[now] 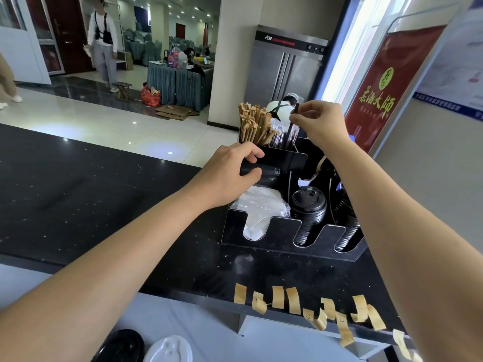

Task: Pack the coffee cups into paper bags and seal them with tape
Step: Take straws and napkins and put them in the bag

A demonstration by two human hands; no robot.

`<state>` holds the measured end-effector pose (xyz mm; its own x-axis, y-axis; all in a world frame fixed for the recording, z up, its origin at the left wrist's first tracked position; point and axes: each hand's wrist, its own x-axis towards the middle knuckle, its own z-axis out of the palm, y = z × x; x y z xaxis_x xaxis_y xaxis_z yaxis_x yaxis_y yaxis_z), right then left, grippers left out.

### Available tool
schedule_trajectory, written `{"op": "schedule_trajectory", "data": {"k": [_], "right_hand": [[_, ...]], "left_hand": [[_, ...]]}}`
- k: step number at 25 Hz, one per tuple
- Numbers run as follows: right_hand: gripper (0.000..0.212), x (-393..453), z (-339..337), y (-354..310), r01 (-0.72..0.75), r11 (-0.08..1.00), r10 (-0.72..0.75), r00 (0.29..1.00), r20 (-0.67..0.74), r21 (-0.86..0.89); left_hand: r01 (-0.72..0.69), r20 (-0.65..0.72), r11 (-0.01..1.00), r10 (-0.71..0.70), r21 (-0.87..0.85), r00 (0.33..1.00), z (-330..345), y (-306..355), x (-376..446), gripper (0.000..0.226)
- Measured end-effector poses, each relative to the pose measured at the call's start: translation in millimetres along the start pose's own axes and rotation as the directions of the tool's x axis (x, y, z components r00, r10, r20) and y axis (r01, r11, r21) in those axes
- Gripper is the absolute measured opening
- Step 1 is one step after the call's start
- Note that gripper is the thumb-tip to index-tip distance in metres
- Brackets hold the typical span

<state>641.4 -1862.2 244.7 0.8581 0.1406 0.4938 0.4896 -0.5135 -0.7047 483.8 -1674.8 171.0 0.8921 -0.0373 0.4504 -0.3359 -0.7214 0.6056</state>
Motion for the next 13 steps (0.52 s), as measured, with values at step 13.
{"op": "schedule_trajectory", "data": {"k": [13], "right_hand": [[0.008, 18.3, 30.3, 42.6, -0.116, 0.956, 0.143, 0.986, 0.084, -0.269]], "left_hand": [[0.009, -0.008, 1.000, -0.009, -0.017, 1.000, -5.1, -7.6, -5.5, 0.031]]}}
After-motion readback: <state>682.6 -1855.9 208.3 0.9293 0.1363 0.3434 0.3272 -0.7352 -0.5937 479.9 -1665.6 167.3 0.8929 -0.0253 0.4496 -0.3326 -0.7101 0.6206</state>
